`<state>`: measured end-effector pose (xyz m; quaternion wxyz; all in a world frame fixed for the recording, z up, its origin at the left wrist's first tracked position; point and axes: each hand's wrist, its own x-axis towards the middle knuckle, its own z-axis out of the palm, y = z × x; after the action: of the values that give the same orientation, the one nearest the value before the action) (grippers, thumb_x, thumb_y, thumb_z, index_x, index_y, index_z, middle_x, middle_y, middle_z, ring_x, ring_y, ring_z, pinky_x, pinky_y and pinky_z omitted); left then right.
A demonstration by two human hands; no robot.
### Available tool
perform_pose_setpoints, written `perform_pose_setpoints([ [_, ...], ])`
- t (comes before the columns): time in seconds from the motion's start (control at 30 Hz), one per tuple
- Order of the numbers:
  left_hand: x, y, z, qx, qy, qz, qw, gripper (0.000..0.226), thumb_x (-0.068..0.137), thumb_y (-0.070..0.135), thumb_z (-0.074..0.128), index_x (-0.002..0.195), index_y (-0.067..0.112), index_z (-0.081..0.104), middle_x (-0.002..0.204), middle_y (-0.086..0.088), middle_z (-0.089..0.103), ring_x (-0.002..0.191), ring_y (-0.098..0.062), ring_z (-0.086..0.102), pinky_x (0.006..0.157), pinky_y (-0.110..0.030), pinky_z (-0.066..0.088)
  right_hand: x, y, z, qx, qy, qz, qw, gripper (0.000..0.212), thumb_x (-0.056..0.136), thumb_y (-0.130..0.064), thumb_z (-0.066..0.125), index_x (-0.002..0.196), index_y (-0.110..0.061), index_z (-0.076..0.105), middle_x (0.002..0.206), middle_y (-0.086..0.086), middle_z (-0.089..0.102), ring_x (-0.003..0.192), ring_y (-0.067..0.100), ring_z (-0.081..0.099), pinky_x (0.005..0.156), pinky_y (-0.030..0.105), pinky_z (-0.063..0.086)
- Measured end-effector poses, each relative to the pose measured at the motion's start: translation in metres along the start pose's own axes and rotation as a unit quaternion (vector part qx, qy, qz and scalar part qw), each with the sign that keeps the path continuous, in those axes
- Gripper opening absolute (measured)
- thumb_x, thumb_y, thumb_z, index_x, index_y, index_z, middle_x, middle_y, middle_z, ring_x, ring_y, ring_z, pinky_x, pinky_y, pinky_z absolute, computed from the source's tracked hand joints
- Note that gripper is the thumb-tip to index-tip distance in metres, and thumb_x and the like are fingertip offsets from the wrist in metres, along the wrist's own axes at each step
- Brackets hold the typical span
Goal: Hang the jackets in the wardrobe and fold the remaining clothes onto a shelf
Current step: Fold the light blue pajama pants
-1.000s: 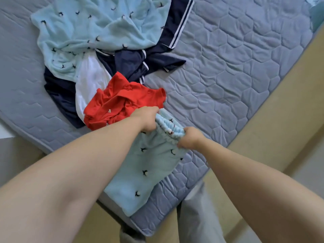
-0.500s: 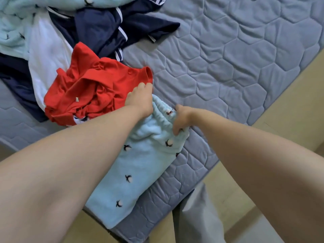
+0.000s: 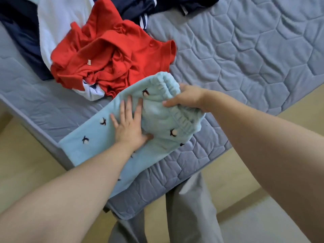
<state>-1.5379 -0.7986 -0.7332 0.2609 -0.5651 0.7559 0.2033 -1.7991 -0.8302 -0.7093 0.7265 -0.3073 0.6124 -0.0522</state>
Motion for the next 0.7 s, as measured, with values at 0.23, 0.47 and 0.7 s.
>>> perform_pose_setpoints([
  [0.23, 0.011, -0.008, 0.004, -0.019, -0.019, 0.038, 0.999, 0.116, 0.083, 0.069, 0.053, 0.157, 0.022, -0.024, 0.165, -0.003, -0.027, 0.154, -0.029, -0.019, 0.118, -0.071, 0.005, -0.041, -0.04, 0.08, -0.1, 0.087, -0.079, 0.988, 0.077, 0.081, -0.048, 0.074, 0.145, -0.028, 0.037, 0.118, -0.01, 0.062, 0.105, 0.013, 0.061, 0.086, 0.03, 0.049],
  [0.47, -0.078, -0.083, -0.024, -0.595, 0.102, -0.161, 0.78, 0.018, 0.083, 0.016, 0.07, 0.099, 0.025, 0.072, 0.088, 0.009, 0.076, 0.08, 0.004, 0.068, 0.069, -0.014, 0.052, -0.083, -0.089, 0.202, -0.284, 0.153, -0.124, 0.939, 0.088, 0.08, -0.051, 0.066, 0.148, -0.02, 0.022, 0.09, -0.003, 0.057, 0.081, 0.027, 0.059, 0.064, 0.038, 0.044],
  [0.7, -0.161, -0.206, 0.031, -0.851, -0.056, -0.281, 0.441, 0.051, 0.105, 0.041, 0.042, 0.142, 0.009, 0.055, 0.143, -0.014, 0.059, 0.137, -0.034, 0.05, 0.119, -0.045, 0.032, -0.053, -0.103, 0.358, -0.313, 0.2, -0.115, 0.921, 0.093, 0.08, -0.048, 0.061, 0.154, -0.018, 0.014, 0.111, 0.008, 0.055, 0.088, 0.034, 0.06, 0.063, 0.038, 0.036],
])
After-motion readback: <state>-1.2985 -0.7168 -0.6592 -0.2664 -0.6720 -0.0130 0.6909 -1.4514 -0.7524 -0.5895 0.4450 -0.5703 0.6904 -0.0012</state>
